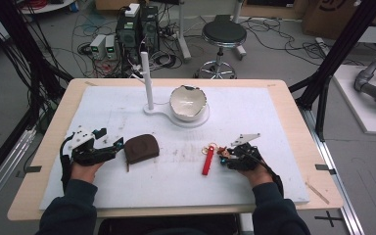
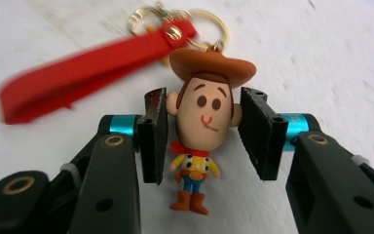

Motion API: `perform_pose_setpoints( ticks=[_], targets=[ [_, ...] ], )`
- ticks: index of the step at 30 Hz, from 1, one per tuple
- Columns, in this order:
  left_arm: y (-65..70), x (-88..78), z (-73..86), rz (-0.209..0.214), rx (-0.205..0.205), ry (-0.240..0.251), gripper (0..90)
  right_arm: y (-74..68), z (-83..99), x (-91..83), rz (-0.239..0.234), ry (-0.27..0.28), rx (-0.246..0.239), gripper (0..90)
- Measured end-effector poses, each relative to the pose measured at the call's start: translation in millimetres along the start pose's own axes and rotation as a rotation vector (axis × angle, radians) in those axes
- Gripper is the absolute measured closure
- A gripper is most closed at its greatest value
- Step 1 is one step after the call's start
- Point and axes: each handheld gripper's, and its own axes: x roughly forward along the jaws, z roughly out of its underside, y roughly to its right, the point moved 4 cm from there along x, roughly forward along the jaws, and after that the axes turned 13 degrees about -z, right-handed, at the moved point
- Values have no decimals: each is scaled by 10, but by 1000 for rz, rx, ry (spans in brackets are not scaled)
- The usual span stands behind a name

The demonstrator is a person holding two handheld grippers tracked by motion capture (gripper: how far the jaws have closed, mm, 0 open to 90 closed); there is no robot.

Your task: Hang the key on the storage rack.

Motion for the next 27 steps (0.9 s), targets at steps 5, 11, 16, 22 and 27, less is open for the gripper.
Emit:
perform_pose_setpoints(
  ticks=[5,11,16,22,27],
  targets=[
    [37,26,2,9,7,-7,212,-3,-226,-151,-32,206,-35,565],
    [59,49,3,17,9,-9,214,38,-464,-210,-53,308,-55,568],
    [31,51,3,13,2,-8,216,13,-792,-246,-85,363,-98,571],
    [-4,44,3,6,-6,-6,219,-17,-1219,-264,-135,401,-142,572],
    [-9,49,2,5,-10,-3,221,-83,-1546,-252,-168,417,-177,572]
  ],
)
